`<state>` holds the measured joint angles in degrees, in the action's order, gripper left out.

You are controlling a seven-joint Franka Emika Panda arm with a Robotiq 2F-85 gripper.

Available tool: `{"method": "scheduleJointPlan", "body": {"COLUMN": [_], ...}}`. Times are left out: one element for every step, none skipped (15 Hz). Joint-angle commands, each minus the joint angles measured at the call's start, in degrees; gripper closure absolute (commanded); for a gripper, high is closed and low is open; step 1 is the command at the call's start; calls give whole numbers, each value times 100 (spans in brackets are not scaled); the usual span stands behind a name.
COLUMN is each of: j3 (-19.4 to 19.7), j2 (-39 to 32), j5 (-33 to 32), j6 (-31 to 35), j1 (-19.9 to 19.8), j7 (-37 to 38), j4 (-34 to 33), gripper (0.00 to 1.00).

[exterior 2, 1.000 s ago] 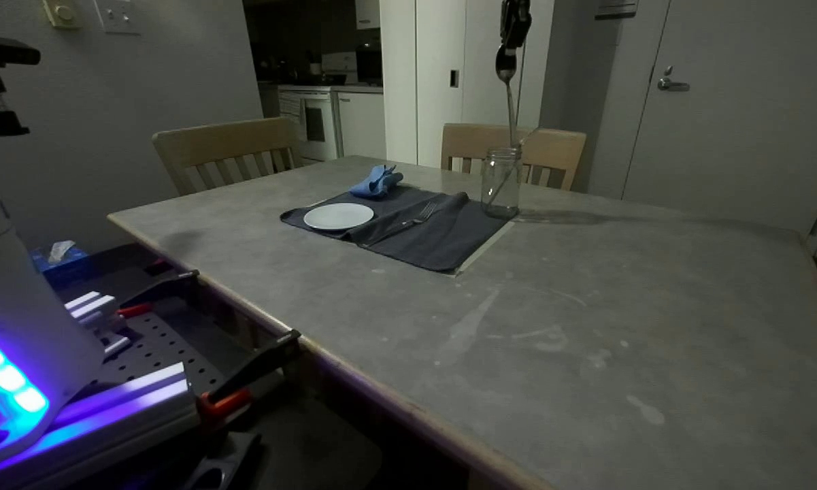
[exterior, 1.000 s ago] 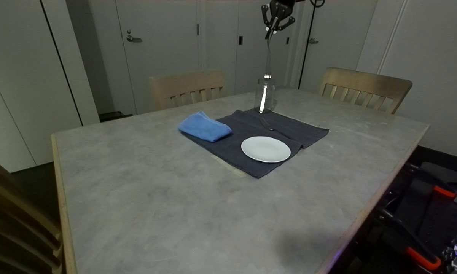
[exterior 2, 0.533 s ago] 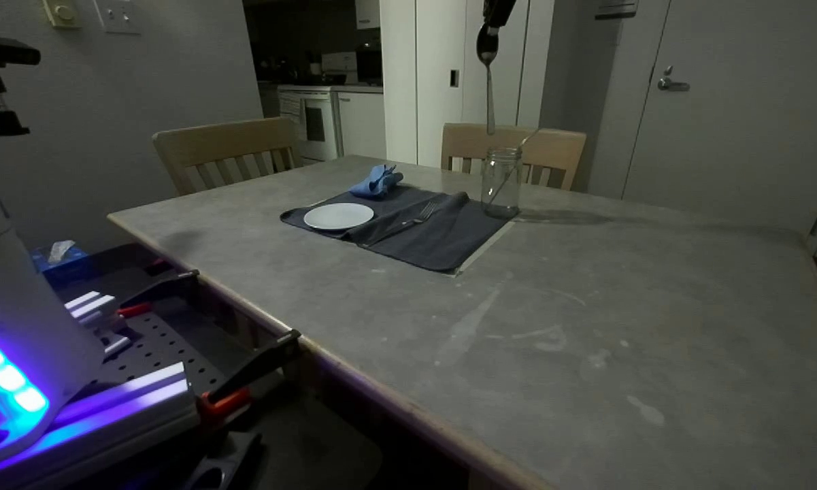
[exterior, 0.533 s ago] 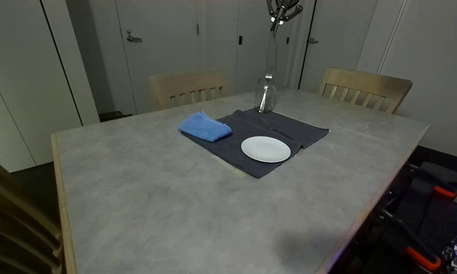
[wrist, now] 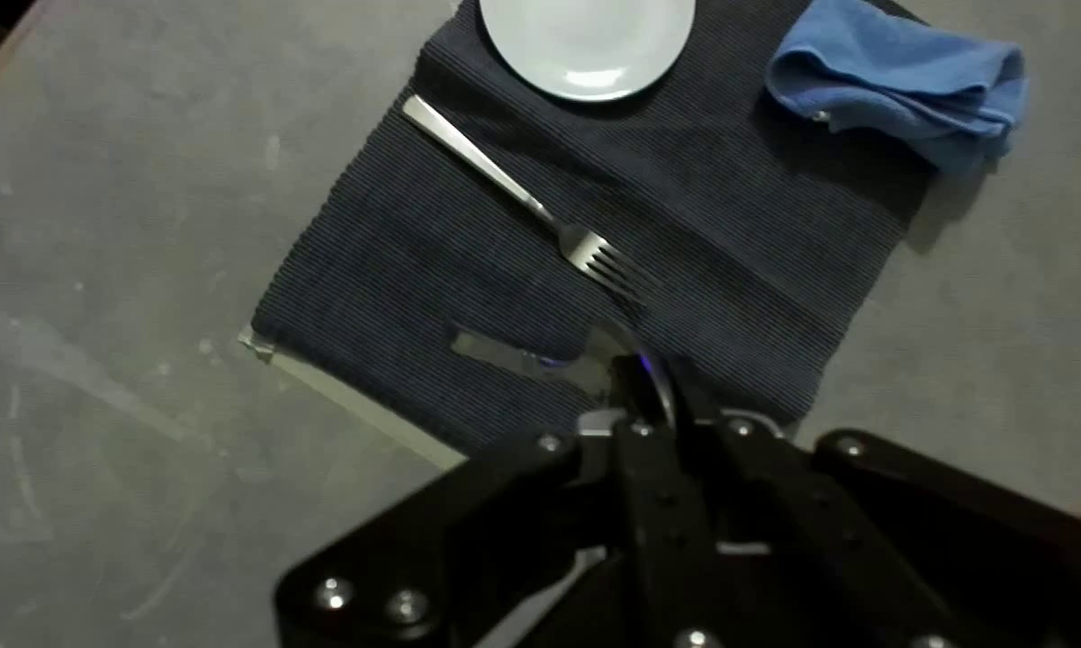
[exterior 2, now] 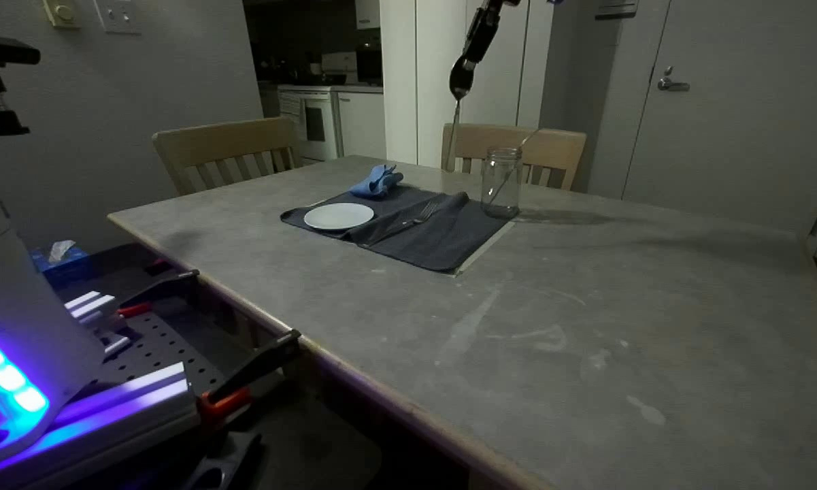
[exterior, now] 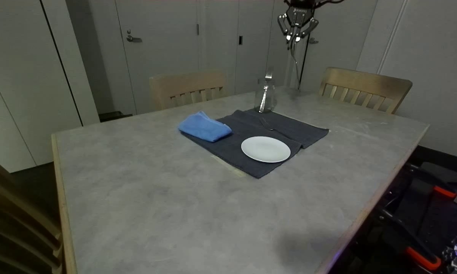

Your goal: Take the spoon from the glass bottle and put it on the table , and then pick up the blue towel and wipe the plate

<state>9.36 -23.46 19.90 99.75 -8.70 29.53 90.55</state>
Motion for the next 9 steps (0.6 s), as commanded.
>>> {"method": "scheduleJointPlan", "body": {"j3": [3,14,11,19,18,14,8,4,5], "j2": [-577,-778,-975,-1141,-1303,-1440,-1566,-1689,-1802], "j5": [3,-36,-40,-65,-63,-61,-40,-41,-49], "j6": [-195,-231,-295,-305,-308,-314,-294,-280,-330], "j1": [-31,-13,-14,-4,-7,-14,-24,-30,-31], "j7": [183,285,358,445,512,550,592,614,689], "j4": [-145,-250,-345,-423,-509,-601,-695,-800,-913], "gripper": [98,98,98,98,98,98,98,98,98]}}
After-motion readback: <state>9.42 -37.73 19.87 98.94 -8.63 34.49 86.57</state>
